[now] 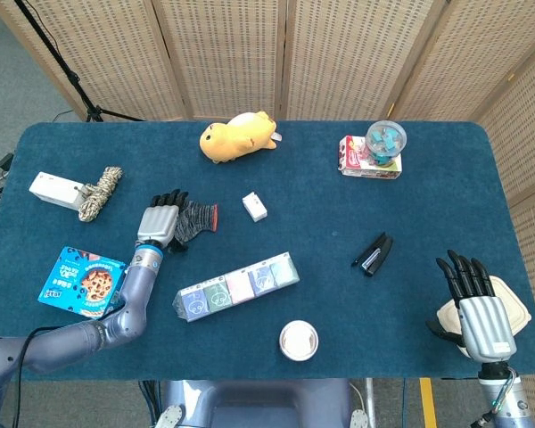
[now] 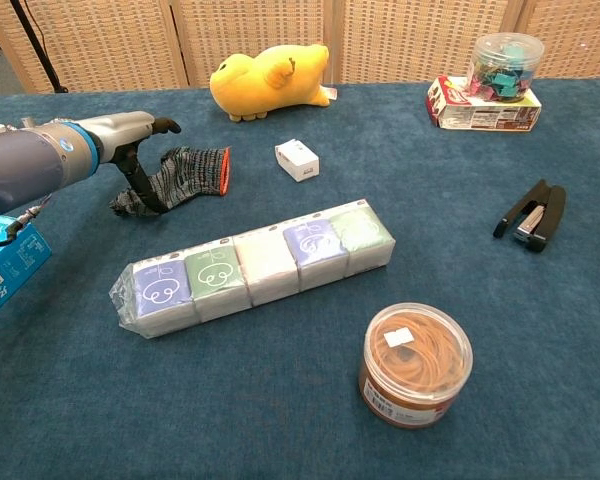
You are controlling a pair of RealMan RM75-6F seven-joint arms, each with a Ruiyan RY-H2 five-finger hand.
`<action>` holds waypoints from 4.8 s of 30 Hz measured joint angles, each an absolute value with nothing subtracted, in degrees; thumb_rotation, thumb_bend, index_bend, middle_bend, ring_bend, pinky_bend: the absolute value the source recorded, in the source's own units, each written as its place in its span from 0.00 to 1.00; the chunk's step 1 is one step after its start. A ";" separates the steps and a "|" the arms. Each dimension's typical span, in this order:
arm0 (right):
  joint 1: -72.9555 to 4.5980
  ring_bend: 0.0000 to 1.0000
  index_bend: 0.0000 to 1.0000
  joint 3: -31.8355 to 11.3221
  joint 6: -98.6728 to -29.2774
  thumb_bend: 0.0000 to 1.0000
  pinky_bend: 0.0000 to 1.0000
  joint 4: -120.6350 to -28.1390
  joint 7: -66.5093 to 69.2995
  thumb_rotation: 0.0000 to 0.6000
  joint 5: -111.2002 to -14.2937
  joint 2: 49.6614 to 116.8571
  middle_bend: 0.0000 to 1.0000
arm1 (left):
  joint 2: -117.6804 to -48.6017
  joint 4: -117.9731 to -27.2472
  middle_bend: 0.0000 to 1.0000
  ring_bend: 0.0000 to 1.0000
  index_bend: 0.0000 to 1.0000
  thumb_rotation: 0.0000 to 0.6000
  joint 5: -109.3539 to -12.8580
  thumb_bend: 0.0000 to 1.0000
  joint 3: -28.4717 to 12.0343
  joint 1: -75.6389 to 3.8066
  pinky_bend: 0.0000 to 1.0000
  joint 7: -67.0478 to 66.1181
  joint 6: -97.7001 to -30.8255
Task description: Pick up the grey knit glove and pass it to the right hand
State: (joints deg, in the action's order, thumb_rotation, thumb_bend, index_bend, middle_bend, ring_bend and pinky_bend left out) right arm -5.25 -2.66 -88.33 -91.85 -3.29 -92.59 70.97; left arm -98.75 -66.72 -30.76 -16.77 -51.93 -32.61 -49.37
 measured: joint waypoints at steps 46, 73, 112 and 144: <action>-5.09 0.00 0.00 -2.07 -87.61 0.00 0.00 -92.81 -3.63 1.00 -92.16 70.22 0.00 | -92.48 -73.62 0.41 0.43 0.58 1.00 -48.75 0.39 -16.34 -51.65 0.49 -20.43 -42.89; -14.88 0.00 0.06 3.13 -87.34 0.00 0.00 -80.19 -4.86 1.00 -116.12 72.64 0.00 | -67.90 -98.30 0.41 0.42 0.58 1.00 -46.31 0.42 -14.71 -71.96 0.49 -6.14 -17.96; -25.82 0.00 0.14 3.98 -77.92 0.00 0.00 -83.63 -0.21 1.00 -113.91 76.71 0.00 | -70.98 -93.48 0.41 0.41 0.58 1.00 -50.50 0.42 -11.50 -78.66 0.49 6.30 -17.13; -24.99 0.00 0.04 4.67 -78.66 0.00 0.00 -86.35 -1.10 1.00 -109.19 80.15 0.00 | -74.73 -92.03 0.41 0.41 0.58 1.00 -56.92 0.41 -14.07 -76.09 0.49 11.95 -18.29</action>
State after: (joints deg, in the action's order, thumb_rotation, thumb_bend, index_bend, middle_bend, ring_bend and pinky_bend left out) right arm -24.99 4.67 -78.66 -86.35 -1.10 -109.19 80.15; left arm -74.73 -92.03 -56.92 -14.07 -76.09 11.95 -18.29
